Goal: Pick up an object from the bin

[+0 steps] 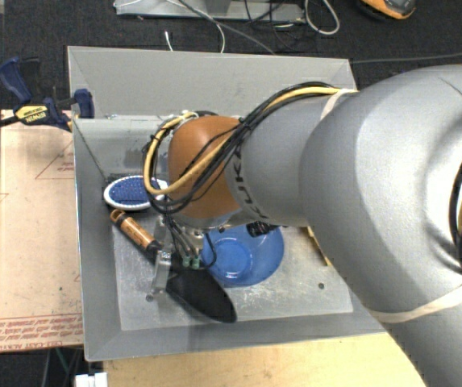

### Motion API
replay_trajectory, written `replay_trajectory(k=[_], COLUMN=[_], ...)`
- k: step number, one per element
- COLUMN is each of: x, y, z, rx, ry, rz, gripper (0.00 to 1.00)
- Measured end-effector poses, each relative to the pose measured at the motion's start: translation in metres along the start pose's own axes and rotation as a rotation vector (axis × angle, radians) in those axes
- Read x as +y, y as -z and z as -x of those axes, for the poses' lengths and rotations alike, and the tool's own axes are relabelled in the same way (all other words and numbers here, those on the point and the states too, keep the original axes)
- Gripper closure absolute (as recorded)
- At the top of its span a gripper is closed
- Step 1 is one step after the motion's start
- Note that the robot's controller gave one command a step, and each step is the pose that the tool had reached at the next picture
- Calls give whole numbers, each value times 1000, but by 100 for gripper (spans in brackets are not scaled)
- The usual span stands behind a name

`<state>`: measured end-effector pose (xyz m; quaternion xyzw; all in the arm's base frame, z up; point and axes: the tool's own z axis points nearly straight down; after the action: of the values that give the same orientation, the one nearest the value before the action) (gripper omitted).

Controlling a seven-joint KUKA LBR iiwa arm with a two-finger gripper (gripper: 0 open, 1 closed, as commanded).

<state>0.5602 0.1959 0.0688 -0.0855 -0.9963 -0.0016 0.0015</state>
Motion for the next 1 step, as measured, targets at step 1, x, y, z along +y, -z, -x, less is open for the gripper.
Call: replay_trajectory(k=[1], x=[6], y=[2], z=[-8], rx=[-10], ry=[161], rz=[4], gripper=[0])
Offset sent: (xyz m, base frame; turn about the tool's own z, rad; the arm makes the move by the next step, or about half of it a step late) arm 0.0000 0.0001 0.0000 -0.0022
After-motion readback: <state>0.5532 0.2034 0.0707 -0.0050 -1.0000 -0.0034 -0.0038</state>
